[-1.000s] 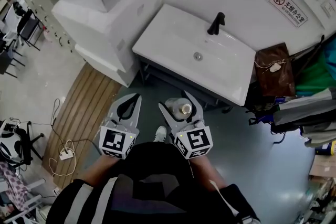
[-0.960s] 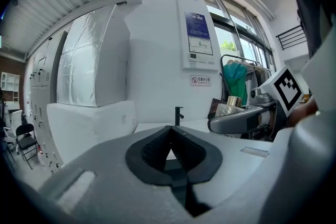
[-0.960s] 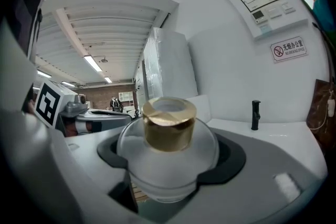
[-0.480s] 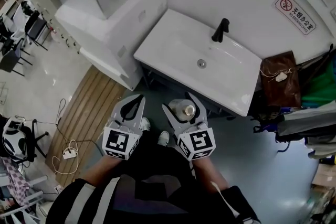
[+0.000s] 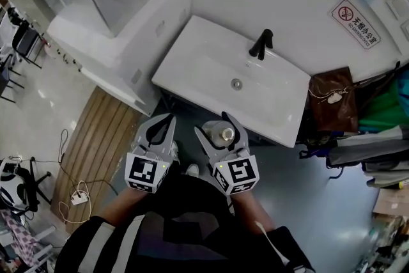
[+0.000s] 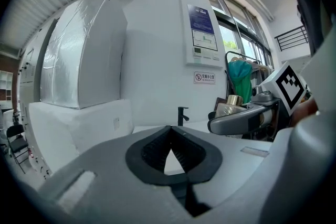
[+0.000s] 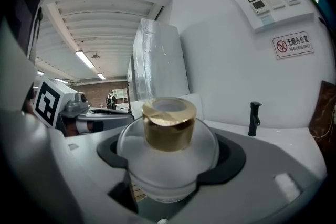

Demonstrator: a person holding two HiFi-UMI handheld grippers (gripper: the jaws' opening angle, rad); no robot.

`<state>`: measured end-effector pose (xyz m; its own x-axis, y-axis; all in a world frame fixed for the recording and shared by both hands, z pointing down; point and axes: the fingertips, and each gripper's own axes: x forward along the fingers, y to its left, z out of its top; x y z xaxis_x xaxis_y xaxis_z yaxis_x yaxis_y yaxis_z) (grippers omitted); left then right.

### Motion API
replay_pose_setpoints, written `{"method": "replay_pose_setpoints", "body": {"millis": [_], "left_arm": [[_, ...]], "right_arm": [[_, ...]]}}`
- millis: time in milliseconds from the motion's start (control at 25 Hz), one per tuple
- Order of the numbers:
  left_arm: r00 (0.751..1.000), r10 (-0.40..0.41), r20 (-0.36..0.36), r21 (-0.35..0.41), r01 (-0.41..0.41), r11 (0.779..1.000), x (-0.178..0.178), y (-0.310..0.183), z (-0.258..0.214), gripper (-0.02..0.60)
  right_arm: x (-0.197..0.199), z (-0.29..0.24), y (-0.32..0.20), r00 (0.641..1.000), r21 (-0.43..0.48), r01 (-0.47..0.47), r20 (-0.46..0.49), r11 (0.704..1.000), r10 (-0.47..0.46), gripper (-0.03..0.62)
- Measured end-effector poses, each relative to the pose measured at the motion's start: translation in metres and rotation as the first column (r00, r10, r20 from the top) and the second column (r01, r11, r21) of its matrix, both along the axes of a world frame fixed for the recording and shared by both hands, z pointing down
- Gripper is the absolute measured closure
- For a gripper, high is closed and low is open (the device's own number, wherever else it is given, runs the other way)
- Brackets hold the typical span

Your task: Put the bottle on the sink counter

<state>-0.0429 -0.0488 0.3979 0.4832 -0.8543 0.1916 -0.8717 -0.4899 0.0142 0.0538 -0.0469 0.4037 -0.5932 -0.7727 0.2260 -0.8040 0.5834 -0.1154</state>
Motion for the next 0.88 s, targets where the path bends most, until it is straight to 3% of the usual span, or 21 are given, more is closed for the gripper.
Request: {"method": "replay_pose_setpoints", "body": {"millis": [560,880], "left_arm": [[0.991,0.121,-0.060,0.055,-0.118,0.991,-0.020,-0.089,-0.015,0.581],[0.988,0.135,-0.078,0.077,-0.129,0.989,-0.024,-0.121,-0.022,0.581]], "right_arm": [[-0.029,-0.017,-0.079,0.992,0.034,-0.086,-0.094,0.996,0.089,0.252],[-0.038,-0.024,-0.115,0.985,0.056,-0.117,-0.118,0.992,0.123,0.252]]}}
